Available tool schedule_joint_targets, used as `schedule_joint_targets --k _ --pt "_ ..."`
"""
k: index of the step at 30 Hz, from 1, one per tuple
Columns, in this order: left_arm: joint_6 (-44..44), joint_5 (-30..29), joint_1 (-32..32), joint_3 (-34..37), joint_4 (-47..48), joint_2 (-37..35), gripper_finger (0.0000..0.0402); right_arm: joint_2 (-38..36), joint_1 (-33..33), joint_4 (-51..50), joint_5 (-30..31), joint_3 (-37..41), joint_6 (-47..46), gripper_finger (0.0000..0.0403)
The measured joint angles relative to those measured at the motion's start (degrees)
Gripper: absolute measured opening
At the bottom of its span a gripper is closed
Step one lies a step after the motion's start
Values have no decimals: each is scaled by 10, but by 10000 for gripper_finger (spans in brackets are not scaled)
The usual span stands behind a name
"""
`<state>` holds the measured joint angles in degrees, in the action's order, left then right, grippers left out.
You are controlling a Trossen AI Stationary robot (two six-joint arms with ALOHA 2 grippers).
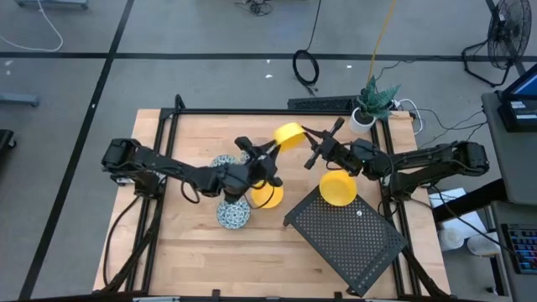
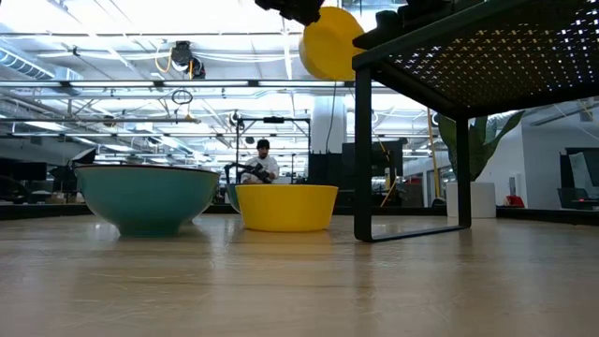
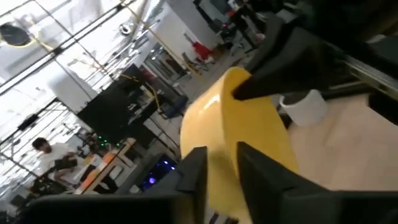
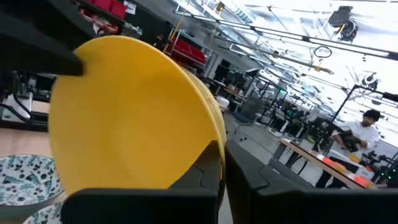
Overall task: Pick & Place Mini bowls
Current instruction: Stack the left yellow bowl on top of the yellow bowl on the shelf
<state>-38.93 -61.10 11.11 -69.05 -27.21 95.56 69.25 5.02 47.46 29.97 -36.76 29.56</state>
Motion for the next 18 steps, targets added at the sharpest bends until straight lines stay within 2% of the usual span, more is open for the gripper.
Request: schedule_joint_targets --k 4,7,10,12,15,18 --pt "90 1 7 -38 139 -28 176 0 7 -11 2 -14 3 0" --pt "204 49 7 -81 283 -49 223 0 10 -38 1 -35 11 0" --pt "305 168 3 -118 418 -75 256 0 10 -88 2 -64 12 0" --pt "334 259 -3 -125 480 -99 272 0 10 -137 2 -92 12 0" --pt "340 380 -15 -112 512 -137 284 -5 5 -238 3 -150 -3 0" --pt "330 460 -30 -59 492 -190 285 -5 -3 -378 1 -229 -40 0"
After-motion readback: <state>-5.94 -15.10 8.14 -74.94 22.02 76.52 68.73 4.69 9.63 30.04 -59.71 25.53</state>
